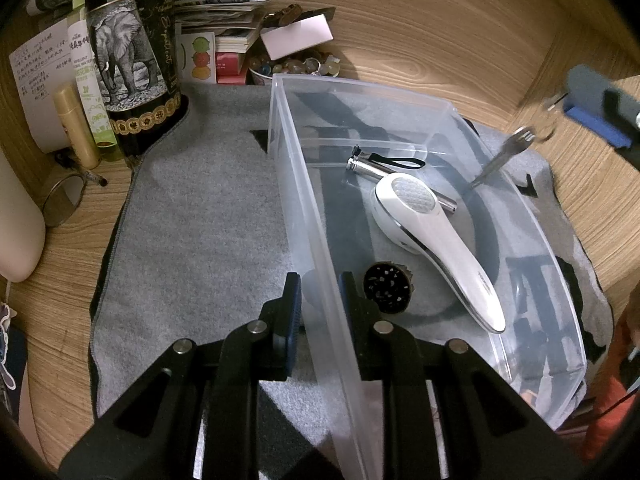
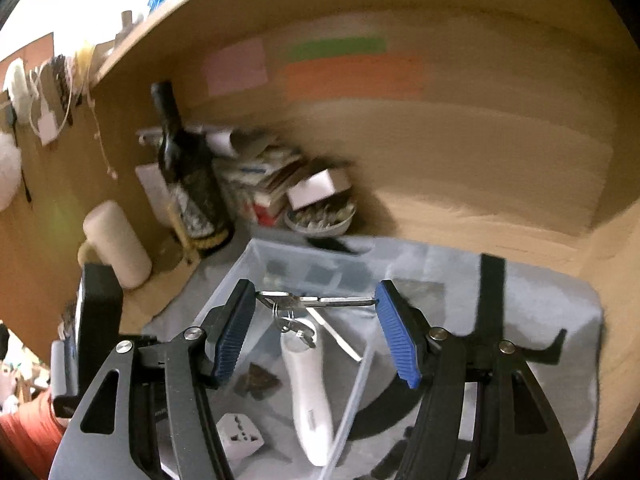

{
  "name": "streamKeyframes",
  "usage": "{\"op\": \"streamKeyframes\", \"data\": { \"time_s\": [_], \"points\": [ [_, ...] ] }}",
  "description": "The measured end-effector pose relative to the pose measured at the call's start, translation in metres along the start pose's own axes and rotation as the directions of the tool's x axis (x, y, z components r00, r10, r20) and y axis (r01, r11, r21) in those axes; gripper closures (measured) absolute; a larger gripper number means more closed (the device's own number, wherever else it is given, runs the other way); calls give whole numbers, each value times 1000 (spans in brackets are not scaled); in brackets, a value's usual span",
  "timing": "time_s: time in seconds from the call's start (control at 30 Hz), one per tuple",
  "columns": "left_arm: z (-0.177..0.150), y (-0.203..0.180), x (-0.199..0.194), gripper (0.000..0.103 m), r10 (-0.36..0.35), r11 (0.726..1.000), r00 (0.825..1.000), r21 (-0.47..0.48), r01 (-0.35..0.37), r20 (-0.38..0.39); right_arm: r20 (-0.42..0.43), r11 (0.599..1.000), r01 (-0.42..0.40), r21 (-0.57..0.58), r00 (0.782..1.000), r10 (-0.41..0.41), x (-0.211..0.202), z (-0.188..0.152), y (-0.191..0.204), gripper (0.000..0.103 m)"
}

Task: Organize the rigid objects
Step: 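Carry the keys into the box and open the right tool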

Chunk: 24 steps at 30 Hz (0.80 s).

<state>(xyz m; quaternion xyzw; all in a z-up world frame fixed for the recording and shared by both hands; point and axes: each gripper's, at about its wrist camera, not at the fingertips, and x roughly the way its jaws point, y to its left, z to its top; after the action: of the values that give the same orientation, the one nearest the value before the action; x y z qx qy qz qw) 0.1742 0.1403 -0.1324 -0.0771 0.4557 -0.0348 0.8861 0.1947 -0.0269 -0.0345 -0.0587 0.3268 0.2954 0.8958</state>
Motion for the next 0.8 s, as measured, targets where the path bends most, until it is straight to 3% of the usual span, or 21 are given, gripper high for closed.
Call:
{"op": "streamKeyframes", "data": {
  "time_s": [0.4, 0.8],
  "points": [
    [0, 0, 0, 84, 0, 1000, 1000, 0, 0, 0, -162, 998, -18, -61, 987, 8, 42, -21, 14, 44],
    [0, 0, 0, 84, 0, 1000, 1000, 0, 0, 0, -231, 996, -22, -90, 973, 1, 56, -31, 16, 44]
  ]
}}
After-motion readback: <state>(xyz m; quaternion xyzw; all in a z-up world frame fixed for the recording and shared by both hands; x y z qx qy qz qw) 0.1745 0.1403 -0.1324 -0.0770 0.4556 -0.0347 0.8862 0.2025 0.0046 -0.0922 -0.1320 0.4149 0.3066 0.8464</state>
